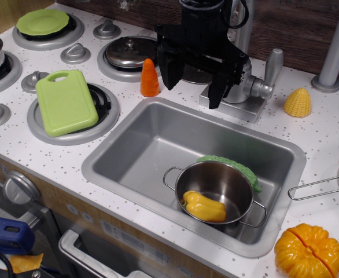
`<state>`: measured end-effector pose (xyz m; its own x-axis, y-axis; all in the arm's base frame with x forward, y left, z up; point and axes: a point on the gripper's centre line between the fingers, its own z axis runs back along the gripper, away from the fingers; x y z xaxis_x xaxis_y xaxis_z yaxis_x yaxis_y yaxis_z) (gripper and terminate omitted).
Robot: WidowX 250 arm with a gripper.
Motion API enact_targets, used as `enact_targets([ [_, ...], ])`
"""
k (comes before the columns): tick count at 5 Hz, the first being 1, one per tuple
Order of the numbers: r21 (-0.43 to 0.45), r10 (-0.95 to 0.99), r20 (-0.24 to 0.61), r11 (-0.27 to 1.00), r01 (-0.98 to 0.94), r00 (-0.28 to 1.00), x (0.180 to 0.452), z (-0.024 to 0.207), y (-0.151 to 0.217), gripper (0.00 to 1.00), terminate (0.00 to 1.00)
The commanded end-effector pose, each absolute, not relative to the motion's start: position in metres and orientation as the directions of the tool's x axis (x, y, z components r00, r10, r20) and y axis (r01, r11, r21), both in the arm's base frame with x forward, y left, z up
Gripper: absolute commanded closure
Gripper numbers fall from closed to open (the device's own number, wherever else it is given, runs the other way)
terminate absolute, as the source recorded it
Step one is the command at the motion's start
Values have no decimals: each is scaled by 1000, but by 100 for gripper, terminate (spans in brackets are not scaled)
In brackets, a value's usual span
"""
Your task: Turn faucet front to left
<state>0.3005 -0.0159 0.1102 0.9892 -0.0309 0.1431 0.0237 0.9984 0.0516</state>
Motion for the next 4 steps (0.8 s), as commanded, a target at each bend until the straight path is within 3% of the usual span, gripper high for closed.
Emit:
enact_targets([
  [1, 52, -31, 143, 998, 24, 989, 301, 110, -16, 0, 0],
  [4, 20, 53, 219, 998, -59, 974, 308, 119, -52, 0, 0],
])
